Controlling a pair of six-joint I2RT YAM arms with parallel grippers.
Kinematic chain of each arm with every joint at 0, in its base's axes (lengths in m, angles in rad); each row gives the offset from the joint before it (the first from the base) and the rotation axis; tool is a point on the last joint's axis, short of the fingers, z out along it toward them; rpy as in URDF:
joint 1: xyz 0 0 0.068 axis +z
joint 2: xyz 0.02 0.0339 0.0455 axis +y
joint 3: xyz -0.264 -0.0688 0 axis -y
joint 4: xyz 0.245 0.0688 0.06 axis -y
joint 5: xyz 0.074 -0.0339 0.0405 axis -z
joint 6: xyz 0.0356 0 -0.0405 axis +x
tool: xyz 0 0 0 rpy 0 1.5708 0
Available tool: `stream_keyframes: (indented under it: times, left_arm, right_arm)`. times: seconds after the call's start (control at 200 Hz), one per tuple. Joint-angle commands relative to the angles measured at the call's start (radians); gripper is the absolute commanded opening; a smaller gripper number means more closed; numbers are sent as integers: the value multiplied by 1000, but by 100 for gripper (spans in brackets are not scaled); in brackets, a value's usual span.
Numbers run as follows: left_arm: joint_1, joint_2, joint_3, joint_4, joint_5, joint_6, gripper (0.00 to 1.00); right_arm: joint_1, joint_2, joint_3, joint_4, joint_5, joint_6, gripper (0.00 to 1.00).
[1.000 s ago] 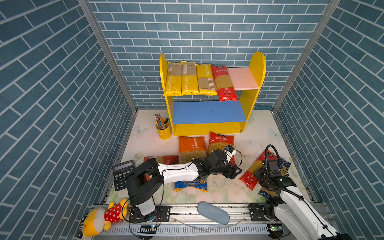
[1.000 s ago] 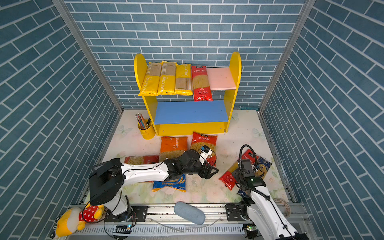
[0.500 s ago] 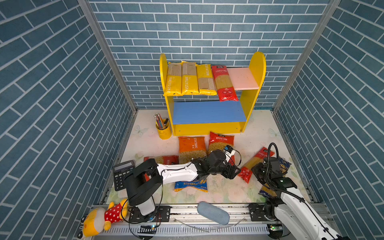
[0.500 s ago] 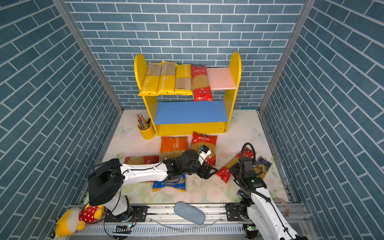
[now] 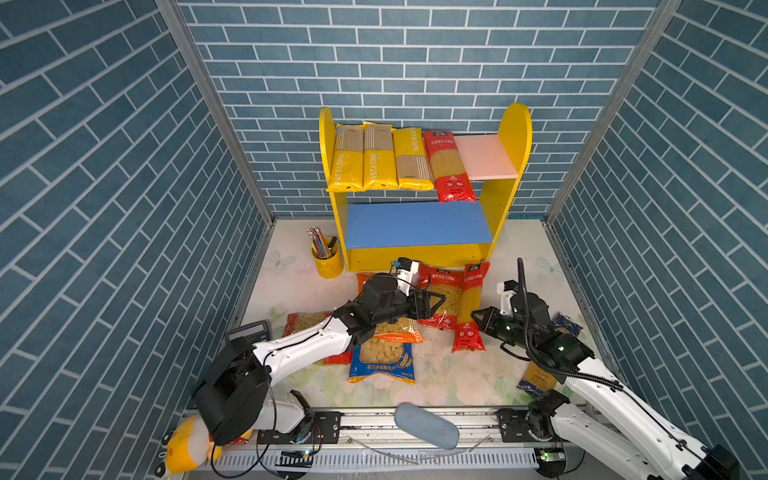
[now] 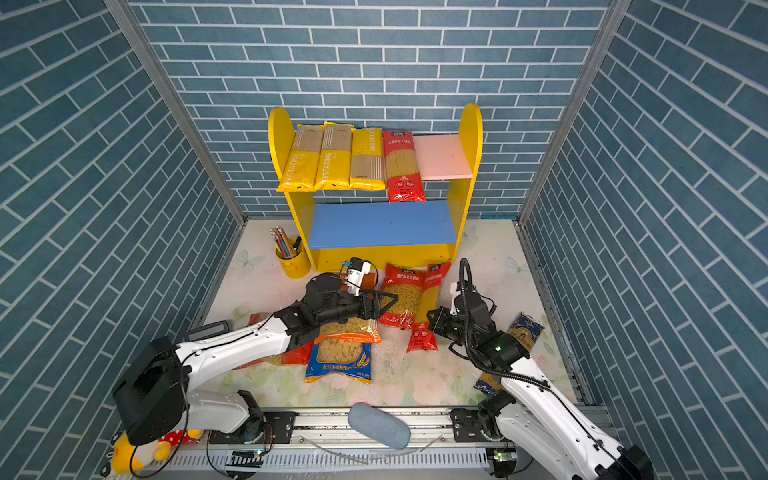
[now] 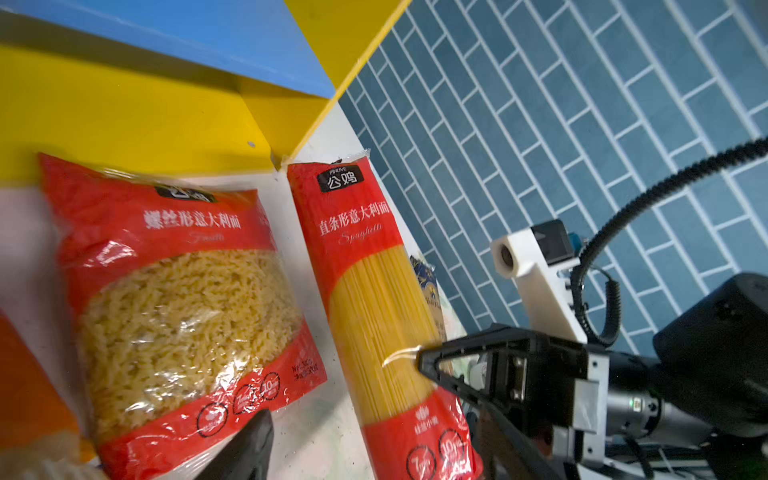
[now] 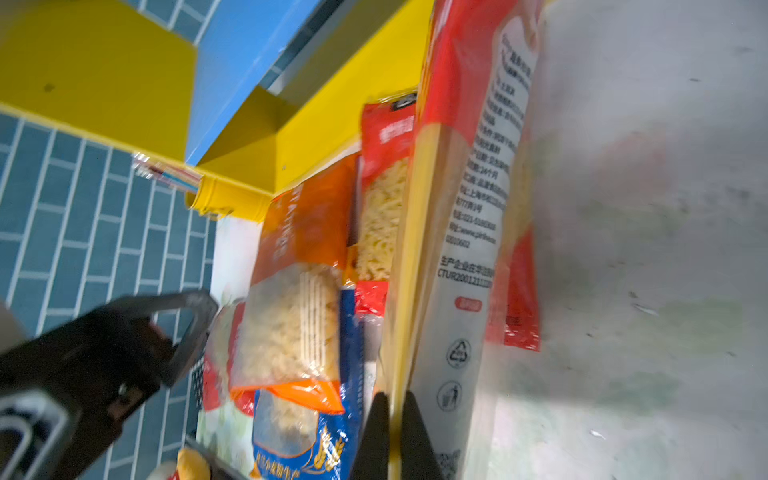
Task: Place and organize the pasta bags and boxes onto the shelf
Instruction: 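Grasp another red spaghetti bag with the right gripper and lift it upright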
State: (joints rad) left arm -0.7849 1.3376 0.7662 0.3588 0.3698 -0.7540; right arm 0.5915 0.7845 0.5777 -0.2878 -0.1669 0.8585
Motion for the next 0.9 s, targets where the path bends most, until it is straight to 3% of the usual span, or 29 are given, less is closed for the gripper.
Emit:
stream_keyframes:
  times: [0.0, 0.11, 0.31, 0.615, 0.695, 0.895]
  left_arm:
    - [50, -59, -64, 51, 58, -63, 80]
    - [83, -77, -146, 165, 82, -131, 86]
    - [85, 12, -213, 439, 139, -281, 89]
    - [85, 69, -187, 588, 168, -343, 88]
    - [87, 75, -172, 624, 178, -341, 83]
    - [102, 56, -139, 588, 209, -326, 60]
  right_arm:
    - [32, 3, 82, 242, -77, -144, 0]
    - [77, 27, 80, 351, -138, -154, 0]
    - [148, 84, 102, 514, -201, -134, 0]
    - [220, 160, 130, 712, -280, -26, 0]
    - [220, 159, 111, 740, -278, -3, 0]
    - [219, 114, 45, 750, -224, 22, 0]
